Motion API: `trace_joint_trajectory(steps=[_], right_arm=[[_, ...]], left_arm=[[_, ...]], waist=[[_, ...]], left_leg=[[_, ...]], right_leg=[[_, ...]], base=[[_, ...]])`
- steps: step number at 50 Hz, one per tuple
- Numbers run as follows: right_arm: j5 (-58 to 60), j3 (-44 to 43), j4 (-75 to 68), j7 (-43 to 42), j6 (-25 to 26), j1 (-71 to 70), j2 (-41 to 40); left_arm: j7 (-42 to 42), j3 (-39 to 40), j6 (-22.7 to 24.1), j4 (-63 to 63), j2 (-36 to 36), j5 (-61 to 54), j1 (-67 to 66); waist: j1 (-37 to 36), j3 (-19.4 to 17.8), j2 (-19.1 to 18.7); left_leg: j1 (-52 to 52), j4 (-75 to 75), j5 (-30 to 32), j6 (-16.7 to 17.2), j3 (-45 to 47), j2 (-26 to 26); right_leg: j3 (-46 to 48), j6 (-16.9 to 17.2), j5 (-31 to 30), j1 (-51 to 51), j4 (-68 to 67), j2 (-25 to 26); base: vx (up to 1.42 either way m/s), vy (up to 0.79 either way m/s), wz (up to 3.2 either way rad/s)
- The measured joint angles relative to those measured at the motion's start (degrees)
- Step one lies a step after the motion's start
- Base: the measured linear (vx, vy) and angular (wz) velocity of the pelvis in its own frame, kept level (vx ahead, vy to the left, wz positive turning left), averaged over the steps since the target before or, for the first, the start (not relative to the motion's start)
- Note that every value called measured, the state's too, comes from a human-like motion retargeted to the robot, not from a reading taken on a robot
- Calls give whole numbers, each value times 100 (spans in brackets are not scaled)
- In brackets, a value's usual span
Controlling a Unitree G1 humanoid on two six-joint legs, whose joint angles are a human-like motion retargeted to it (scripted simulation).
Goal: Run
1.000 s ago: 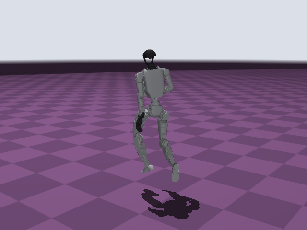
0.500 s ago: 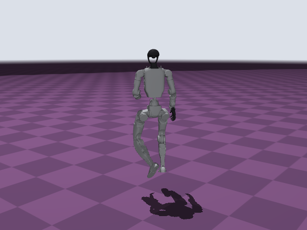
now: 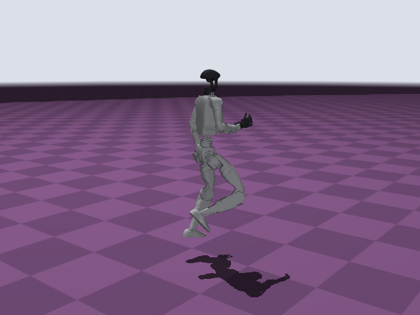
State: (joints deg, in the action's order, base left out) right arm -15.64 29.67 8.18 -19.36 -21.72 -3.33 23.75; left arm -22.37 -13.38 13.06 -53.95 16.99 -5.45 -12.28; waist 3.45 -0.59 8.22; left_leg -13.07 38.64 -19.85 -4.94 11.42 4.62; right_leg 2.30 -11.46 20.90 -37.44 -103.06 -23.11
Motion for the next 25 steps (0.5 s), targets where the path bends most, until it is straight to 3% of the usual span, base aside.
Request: trace_joint_trajectory(steps=[3,5,8,10,12,16,18,20,25], right_arm=[[82,43,-410,110,159,587,-141],[104,80,-918,267,213,907,-247],[408,9,-1852,245,200,1216,-394],[631,-97,-2513,116,216,1372,-503],[866,-232,-3117,-50,325,1521,-584],[1541,-526,-4465,-620,676,1614,-799],[1626,-695,-4956,-838,750,1622,-961],[1468,-816,-5026,-789,732,1827,-981],[1189,-783,-4421,-285,634,2499,-737]], left_arm=[[174,10,49,471,70,58,-175],[272,-73,158,820,112,58,-231],[294,-301,330,1303,250,111,-74],[317,-421,435,1645,356,109,128],[246,-451,538,1993,419,112,373],[-190,-429,639,2678,501,428,1239],[-374,-500,583,3072,401,704,1778],[-388,-630,545,3529,224,852,2010],[409,-1058,631,3854,-19,562,1446]], waist=[[-49,211,-41],[-77,359,11],[-227,504,12],[-318,600,-26],[-324,643,-8],[-232,333,38],[-122,61,55],[14,31,18],[203,516,-132]], left_leg=[[307,-958,1717,560,-6,12],[319,-1392,2649,870,-1,62],[50,-1240,2619,869,94,-2],[-106,-984,2381,752,149,-105],[-168,-631,1773,548,155,-90],[-182,313,-802,-124,269,22],[-84,370,-1276,-347,425,83],[185,-367,-805,-292,374,274],[719,-2356,2181,560,-8,426]], right_leg=[[498,205,-304,492,1394,377],[783,516,-614,835,2784,694],[959,1033,-950,1193,4611,1098],[990,1278,-1170,1338,5440,1242],[962,1380,-1040,1323,5517,1141],[1029,1183,299,806,3829,533],[902,1166,261,322,2783,230],[758,1219,-48,-25,2346,130],[911,1376,-964,409,3583,553]], base=[[-6,-1,-285],[-6,-7,-250],[-7,0,-258],[-8,5,-248],[-9,7,-215],[-10,8,-141],[-9,9,-44],[-3,4,-11],[-1,-5,23]])
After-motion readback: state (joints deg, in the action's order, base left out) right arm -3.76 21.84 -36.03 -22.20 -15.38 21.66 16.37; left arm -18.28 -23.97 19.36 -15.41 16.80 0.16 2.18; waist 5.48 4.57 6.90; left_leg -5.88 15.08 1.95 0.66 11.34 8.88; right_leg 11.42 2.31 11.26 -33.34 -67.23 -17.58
